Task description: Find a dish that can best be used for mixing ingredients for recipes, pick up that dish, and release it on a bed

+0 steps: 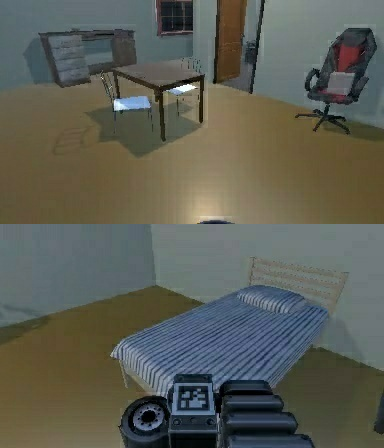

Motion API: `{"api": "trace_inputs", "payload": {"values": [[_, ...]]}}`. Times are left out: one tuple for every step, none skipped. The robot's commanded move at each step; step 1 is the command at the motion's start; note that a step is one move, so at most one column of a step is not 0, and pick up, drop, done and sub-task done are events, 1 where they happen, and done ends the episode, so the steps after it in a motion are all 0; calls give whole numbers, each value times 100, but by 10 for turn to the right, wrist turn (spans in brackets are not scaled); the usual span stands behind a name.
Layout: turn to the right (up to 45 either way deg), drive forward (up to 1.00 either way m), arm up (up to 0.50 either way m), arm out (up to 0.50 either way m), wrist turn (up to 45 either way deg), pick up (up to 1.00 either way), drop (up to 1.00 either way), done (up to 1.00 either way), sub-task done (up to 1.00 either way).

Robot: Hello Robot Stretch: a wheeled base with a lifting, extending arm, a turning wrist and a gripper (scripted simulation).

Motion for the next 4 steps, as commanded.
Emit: {"api": "trace_inputs", "payload": {"values": [[420,0,0,0,0,0,0,0,0],[0,100,0,0,0,0,0,0,0],[30,0,0,0,0,0,0,0,0],[0,65,0,0,0,0,0,0,0]]}}
